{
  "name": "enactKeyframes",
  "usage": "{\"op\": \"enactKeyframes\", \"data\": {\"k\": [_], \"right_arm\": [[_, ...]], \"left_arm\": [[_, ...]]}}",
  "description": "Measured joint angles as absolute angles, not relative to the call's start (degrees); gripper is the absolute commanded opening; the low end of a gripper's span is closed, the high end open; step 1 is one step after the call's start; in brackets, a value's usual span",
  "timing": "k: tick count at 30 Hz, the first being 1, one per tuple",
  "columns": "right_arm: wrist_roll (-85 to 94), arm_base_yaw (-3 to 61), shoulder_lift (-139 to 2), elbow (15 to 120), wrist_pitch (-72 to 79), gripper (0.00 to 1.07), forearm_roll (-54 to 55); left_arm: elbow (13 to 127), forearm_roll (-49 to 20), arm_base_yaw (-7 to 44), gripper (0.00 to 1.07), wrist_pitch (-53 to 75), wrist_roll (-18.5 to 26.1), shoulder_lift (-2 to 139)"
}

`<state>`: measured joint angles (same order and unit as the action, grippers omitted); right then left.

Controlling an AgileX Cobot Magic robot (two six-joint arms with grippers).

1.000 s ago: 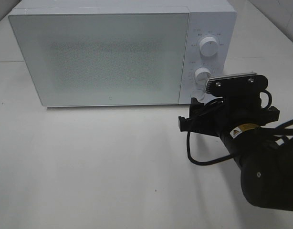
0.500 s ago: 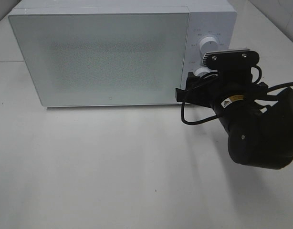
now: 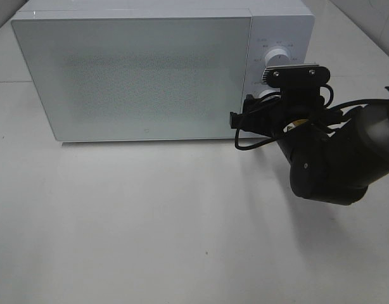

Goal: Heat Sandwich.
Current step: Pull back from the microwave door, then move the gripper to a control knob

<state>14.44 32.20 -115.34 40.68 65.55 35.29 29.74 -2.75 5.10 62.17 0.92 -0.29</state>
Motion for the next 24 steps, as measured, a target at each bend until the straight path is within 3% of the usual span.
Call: {"op": "enactKeyframes", "data": {"k": [11,15,22,24], "right_arm": [[14.09,32.2,-117.17,42.17,64.69,0.75,35.29],[13.81,32.2,-117.46,42.17,64.69,0.7,35.29],[13.52,32.2,-117.46,42.17,67.09,0.43,35.7],[13.52,32.2,-117.46,42.17,67.55,0.29,35.81]], "left_arm": [[29.74,-2.75,5.1,0.98,62.17,0.92,-0.29],[29.74,-2.75,5.1,0.98,62.17,0.92,-0.29],[29.74,-2.75,5.1,0.98,62.17,0.92,-0.29],[29.74,-2.75,5.1,0.98,62.17,0.92,-0.29]]}}
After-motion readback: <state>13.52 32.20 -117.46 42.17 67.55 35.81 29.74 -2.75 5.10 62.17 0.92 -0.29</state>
